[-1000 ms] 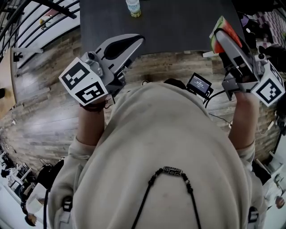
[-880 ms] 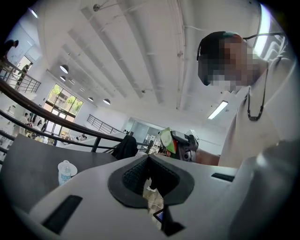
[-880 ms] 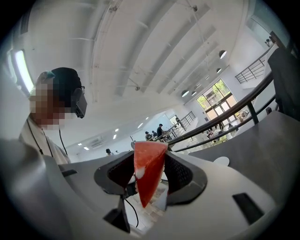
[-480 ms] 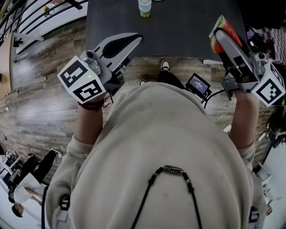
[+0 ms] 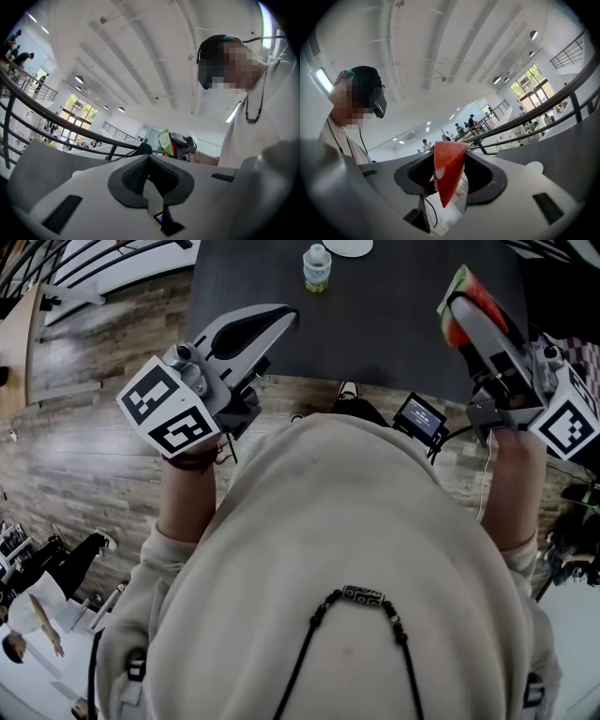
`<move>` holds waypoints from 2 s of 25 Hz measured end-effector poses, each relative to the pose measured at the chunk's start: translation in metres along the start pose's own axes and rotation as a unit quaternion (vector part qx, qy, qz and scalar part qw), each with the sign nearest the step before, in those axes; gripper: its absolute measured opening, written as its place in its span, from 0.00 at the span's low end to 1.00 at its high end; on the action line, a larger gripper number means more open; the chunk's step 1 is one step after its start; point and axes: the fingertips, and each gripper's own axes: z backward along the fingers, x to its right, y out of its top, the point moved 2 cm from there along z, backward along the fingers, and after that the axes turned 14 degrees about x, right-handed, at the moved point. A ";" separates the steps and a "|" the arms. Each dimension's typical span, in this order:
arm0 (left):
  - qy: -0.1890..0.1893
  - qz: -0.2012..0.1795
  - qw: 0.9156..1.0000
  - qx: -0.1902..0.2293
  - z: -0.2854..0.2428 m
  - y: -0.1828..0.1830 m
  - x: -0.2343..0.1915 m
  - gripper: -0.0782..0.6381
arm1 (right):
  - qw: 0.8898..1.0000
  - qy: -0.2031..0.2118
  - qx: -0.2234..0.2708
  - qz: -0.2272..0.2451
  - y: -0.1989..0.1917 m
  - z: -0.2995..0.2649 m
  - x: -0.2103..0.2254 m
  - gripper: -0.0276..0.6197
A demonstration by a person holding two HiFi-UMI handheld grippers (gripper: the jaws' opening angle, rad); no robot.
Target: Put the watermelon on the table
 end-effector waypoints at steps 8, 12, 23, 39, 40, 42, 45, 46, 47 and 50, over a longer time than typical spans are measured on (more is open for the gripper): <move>0.029 0.000 1.000 -0.009 -0.039 0.000 -0.025 0.12 | 0.999 0.020 -0.009 -0.026 0.018 -0.018 0.051 0.36; 0.037 -0.006 0.999 -0.016 -0.046 0.002 -0.018 0.12 | 0.999 0.025 -0.008 -0.036 0.022 -0.013 0.058 0.36; 0.050 -0.018 0.998 -0.034 -0.073 0.007 -0.013 0.12 | 0.998 0.024 0.012 -0.055 0.037 0.005 0.084 0.36; -0.023 -0.008 0.996 -0.087 -0.120 -0.001 -0.039 0.12 | 0.996 -0.051 0.067 -0.042 0.048 0.033 0.125 0.36; -0.030 -0.009 0.996 -0.088 -0.123 0.001 -0.043 0.12 | 0.995 -0.055 0.071 -0.039 0.049 0.032 0.126 0.36; -0.041 -0.011 0.995 -0.089 -0.127 0.000 -0.058 0.12 | 0.995 -0.061 0.077 -0.035 0.048 0.028 0.132 0.36; -0.057 -0.010 0.994 -0.094 -0.135 -0.004 -0.064 0.12 | 0.993 -0.072 0.084 -0.030 0.048 0.028 0.137 0.36; -0.063 -0.008 0.993 -0.095 -0.139 -0.006 -0.060 0.12 | 0.993 -0.074 0.086 -0.027 0.051 0.033 0.135 0.36; -0.067 -0.006 0.993 -0.096 -0.143 -0.008 -0.054 0.12 | 0.993 -0.076 0.086 -0.025 0.054 0.038 0.133 0.36; -0.071 0.001 0.993 -0.097 -0.149 -0.012 -0.040 0.12 | 0.993 -0.081 0.080 -0.022 0.061 0.048 0.127 0.36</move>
